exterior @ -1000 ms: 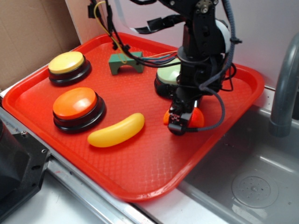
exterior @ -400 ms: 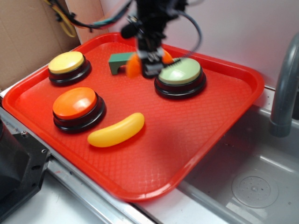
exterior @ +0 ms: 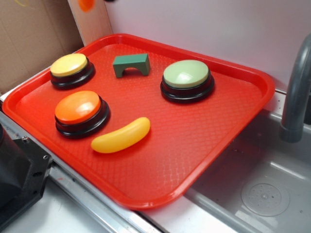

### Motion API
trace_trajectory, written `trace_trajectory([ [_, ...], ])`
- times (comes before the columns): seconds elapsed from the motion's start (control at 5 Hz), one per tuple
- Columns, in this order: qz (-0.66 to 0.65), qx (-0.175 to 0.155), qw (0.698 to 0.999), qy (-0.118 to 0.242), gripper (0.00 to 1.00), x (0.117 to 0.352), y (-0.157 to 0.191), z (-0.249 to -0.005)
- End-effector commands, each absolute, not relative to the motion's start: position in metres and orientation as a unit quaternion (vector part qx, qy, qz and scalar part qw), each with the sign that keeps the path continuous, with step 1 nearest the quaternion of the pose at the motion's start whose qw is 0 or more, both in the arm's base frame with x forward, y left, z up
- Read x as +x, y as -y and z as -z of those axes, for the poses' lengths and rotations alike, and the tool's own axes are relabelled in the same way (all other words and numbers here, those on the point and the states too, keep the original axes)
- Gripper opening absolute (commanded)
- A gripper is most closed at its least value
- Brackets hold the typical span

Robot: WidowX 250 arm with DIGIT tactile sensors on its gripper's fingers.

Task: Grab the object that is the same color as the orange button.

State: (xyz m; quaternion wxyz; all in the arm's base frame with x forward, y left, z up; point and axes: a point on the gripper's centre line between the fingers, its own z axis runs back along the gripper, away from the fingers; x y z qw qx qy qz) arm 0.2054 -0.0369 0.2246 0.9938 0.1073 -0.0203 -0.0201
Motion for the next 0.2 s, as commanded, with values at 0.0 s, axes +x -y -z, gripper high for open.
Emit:
trace_trajectory([
  [0.0, -0.124, 0.108, 0.985, 0.043, 0.0, 0.1908, 0.03, -0.2444],
])
